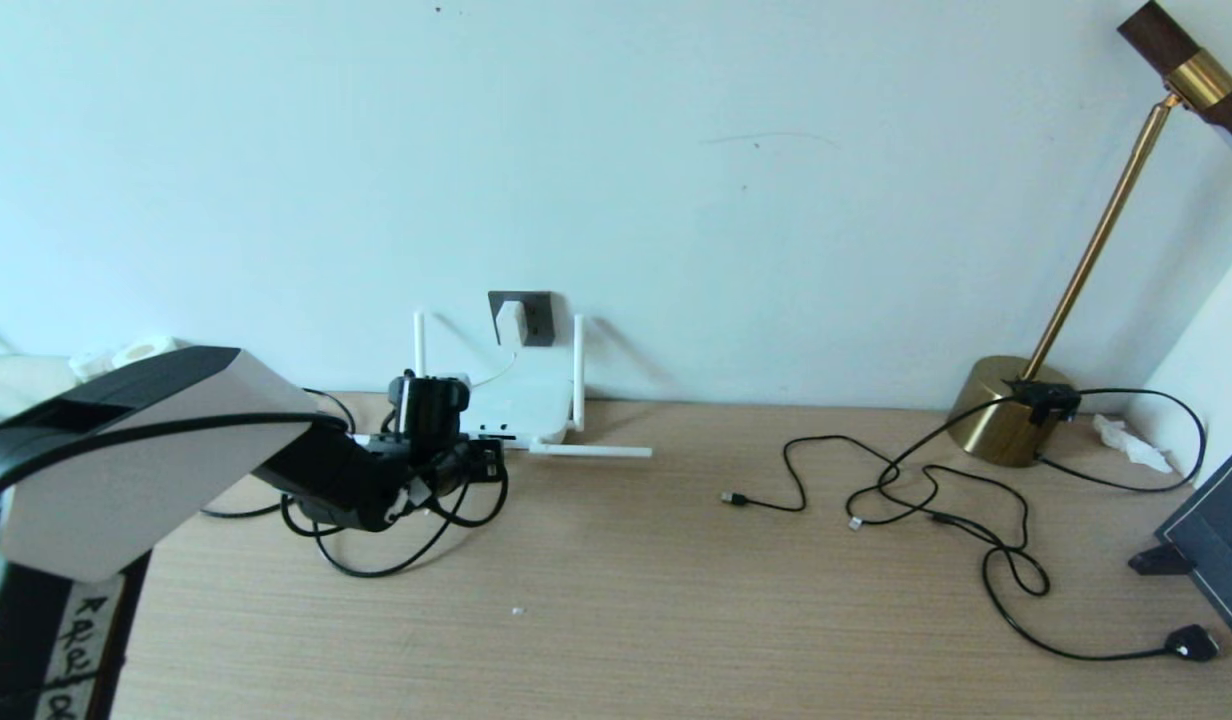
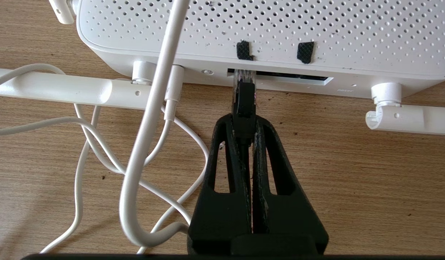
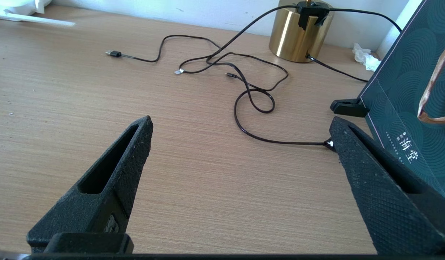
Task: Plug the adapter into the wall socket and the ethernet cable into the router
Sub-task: Plug cable into router interface
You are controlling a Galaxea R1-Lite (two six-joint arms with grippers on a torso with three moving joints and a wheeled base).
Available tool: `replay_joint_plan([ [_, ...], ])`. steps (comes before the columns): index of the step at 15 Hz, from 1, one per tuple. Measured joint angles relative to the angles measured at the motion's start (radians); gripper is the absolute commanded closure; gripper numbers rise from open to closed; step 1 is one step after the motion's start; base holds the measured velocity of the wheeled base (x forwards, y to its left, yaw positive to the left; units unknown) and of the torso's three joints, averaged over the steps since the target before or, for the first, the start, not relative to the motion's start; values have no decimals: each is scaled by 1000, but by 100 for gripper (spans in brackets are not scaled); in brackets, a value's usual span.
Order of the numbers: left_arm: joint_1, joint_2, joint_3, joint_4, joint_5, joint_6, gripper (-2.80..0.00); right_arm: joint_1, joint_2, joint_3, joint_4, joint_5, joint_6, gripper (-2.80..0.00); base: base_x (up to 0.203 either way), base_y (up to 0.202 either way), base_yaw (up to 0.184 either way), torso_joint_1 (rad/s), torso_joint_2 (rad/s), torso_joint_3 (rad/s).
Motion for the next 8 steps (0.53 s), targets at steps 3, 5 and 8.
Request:
replay_joint_plan([
  [3,0,2,-6,3,0,0,0,0,0,0,0,0,0,-280,0,0,0,0,0,0],
  [5,0,6,-10,4,1,0,0,0,0,0,0,-1,0,-280,0,0,0,0,0,0],
  [8,0,10,-22,8,1,0,0,0,0,0,0,0,0,-280,0,0,0,0,0,0],
])
